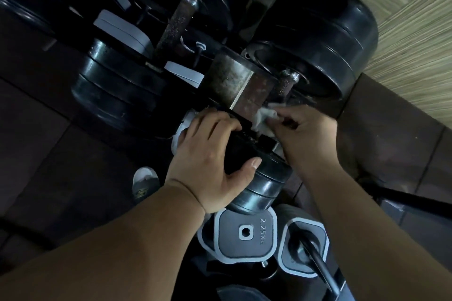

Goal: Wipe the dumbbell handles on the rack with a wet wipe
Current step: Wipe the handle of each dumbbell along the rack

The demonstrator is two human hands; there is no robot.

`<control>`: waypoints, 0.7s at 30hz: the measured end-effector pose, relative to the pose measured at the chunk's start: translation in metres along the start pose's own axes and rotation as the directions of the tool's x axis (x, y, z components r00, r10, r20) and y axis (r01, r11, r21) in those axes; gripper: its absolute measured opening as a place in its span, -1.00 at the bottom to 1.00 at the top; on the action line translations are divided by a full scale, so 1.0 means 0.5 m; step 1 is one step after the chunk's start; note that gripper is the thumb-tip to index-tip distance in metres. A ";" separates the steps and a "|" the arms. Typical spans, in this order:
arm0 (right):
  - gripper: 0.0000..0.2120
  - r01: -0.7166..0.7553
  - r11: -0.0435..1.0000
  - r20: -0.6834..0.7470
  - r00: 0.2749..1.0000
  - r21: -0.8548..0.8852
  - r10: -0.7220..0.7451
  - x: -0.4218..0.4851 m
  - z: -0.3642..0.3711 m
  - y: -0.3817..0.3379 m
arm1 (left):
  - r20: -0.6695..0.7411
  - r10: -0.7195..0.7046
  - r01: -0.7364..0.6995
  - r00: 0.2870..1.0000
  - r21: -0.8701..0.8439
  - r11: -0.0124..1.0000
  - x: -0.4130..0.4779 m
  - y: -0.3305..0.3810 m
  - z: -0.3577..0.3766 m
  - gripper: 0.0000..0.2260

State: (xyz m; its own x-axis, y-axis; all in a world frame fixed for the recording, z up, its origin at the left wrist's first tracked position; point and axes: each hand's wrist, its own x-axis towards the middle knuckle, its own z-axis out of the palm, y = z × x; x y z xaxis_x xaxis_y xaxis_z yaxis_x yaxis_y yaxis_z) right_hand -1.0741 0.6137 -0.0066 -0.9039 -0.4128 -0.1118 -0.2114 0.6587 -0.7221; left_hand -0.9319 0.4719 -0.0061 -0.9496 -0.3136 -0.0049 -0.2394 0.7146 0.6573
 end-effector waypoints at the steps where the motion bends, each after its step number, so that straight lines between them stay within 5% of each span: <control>1: -0.80 -0.102 0.992 0.060 0.993 0.079 0.097 -0.008 -0.001 -0.002 | -0.001 0.002 -0.002 1.000 0.000 1.000 0.000 0.000 0.000 -0.52; 7: -0.91 -0.308 0.898 -0.095 0.931 0.315 0.353 0.022 -0.005 -0.033 | 0.014 0.008 -0.008 1.000 0.007 1.000 -0.001 0.002 0.000 -0.50; 10: -0.98 -0.295 0.921 -0.216 0.911 0.253 0.351 0.021 0.006 -0.033 | 0.023 0.023 -0.023 0.999 -0.002 1.000 -0.001 0.000 0.002 -0.51; 17: -0.92 -0.417 0.873 0.080 0.908 0.255 0.410 -0.010 0.006 -0.003 | 0.038 0.028 -0.029 0.999 0.024 0.999 0.001 0.001 -0.004 -0.47; 21: -0.89 -0.389 0.879 -0.043 0.909 0.276 0.416 0.021 -0.004 -0.005 | 0.037 0.038 -0.038 0.999 0.021 0.999 -0.001 0.001 -0.003 -0.47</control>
State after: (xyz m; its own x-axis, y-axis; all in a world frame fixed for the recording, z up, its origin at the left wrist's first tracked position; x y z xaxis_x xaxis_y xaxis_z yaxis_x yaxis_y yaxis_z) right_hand -1.0838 0.6089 -0.0048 -0.9249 -0.0745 -0.3728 0.2685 0.5662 -0.7793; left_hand -0.9315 0.4716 -0.0046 -0.9648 -0.2629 -0.0084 -0.2071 0.7393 0.6408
